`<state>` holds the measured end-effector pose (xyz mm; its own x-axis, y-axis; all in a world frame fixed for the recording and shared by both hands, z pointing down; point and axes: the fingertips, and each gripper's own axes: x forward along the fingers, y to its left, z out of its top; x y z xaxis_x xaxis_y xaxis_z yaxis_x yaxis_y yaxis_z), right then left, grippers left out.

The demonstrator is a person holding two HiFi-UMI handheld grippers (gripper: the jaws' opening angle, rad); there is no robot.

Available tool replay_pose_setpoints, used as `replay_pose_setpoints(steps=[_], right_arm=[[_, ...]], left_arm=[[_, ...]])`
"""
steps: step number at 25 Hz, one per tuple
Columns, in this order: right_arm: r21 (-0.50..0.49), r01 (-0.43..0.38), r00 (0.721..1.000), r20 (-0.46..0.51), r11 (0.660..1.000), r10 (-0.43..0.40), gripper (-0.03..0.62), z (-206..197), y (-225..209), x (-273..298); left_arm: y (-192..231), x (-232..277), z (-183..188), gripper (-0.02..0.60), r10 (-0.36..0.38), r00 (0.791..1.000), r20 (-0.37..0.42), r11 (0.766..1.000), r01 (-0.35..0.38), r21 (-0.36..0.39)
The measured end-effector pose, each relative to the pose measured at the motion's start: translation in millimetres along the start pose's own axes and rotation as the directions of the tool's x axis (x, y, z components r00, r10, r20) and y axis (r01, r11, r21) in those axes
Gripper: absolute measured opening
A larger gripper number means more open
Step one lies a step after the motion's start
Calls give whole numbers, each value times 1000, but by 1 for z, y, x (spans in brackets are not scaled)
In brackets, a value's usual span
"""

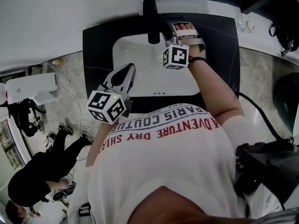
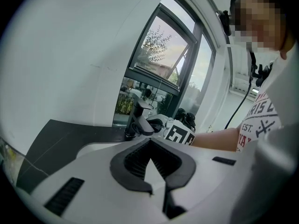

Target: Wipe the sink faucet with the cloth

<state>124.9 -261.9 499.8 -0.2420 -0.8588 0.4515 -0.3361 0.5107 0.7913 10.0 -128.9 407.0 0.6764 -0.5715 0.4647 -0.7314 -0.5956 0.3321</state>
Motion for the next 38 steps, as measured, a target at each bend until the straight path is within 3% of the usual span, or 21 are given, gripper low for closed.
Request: replay_pose_setpoints(steps=[7,15,20,22,24,25,27,29,31,33,38], right_arm=[[-18,1,1000,28,1000,0,77,12,14,-38],[28,-10,999,32,1000,9,77,9,25,-60],[113,-61,998,-23,992,64,77,-16,18,-60],[208,-81,996,-29,975,89,77,-26,16,-64],[409,-105,994,14,906,109,77,-30,10,-71],[530,-120,993,58,839,105,77,-29,4,-75],[742,-162,984,170,650,51,77,-23,-12,-85],[853,-218,965,262,475,-29,77,-13,-27,-95],[886,-268,942,323,378,-88,77,-3,-32,-101],[888,-299,925,359,350,-120,77,8,-30,-102],[858,-337,897,418,388,-143,77,40,-16,-109]], left_arm=[[-10,-5,-1,0,-29,1000,8,1000,29,10],[-17,6,-3,0,-61,998,-3,998,61,6],[-18,11,1,0,-67,998,5,998,67,10],[-17,14,1,0,-67,998,8,998,67,8],[-17,16,1,0,-70,997,11,998,70,9],[-17,16,2,0,-72,997,13,997,72,11],[-18,15,4,0,-75,997,14,997,75,16],[-20,14,8,0,-77,997,16,997,76,22],[-21,15,9,0,-78,997,15,997,77,23],[-20,17,8,0,-78,997,13,997,78,23],[-13,12,5,0,-65,998,3,998,65,15]])
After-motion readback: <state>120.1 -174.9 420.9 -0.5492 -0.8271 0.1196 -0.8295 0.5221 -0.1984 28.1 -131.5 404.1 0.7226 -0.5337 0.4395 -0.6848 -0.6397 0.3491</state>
